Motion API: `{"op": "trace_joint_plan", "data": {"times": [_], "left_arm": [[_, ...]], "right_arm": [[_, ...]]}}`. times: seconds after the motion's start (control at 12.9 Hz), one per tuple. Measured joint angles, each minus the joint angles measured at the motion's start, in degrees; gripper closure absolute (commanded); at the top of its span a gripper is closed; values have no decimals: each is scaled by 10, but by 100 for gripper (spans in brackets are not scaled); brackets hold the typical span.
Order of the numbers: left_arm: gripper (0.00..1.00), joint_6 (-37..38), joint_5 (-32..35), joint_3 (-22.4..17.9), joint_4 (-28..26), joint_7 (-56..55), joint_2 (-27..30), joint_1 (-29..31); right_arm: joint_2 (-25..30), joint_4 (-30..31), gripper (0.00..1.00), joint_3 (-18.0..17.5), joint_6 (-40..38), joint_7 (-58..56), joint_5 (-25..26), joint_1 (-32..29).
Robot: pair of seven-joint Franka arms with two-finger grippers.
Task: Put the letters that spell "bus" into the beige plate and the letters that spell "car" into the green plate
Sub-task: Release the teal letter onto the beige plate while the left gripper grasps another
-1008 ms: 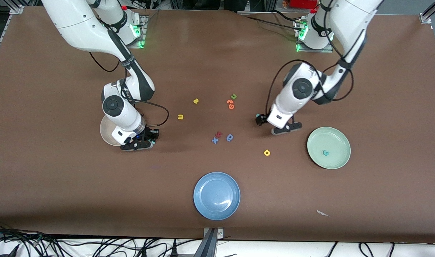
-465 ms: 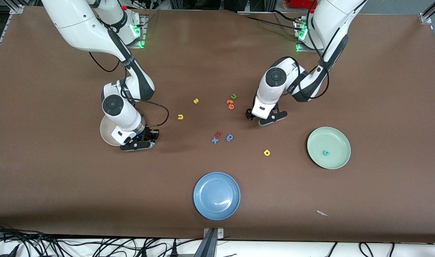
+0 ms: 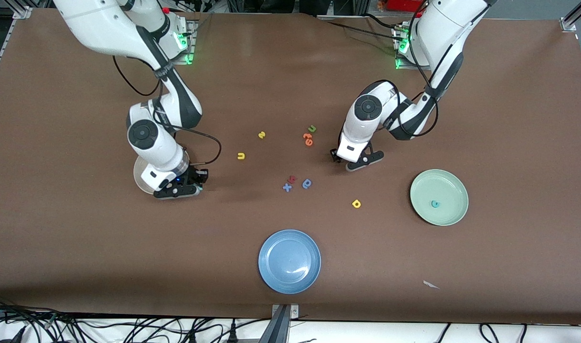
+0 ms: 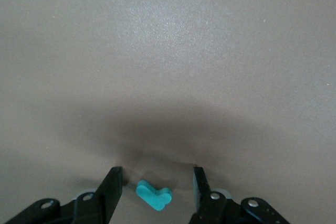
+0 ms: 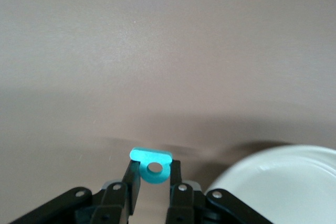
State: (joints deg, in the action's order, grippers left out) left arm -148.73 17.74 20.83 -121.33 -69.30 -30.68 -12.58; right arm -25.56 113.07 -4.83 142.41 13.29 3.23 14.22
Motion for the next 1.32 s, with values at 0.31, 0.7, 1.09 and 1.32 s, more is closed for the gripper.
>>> {"op": "trace_joint_plan", "data": {"times": [0.31, 0.7, 1.09, 1.32], "left_arm": [[52, 0, 0, 1, 0, -2, 0, -1], [55, 0, 0, 2, 0, -12, 0, -1], [65, 1, 1, 4, 0, -25, 0, -6], [70, 2, 1, 4, 0, -26, 1, -7]], "right_arm": [[71, 30, 100, 3, -56, -98, 0, -60], [78, 101, 28, 3, -30, -157, 0, -122], [78, 118, 0, -1, -5, -155, 0, -122], [82, 118, 0, -10, -5, -154, 0, -122]]}}
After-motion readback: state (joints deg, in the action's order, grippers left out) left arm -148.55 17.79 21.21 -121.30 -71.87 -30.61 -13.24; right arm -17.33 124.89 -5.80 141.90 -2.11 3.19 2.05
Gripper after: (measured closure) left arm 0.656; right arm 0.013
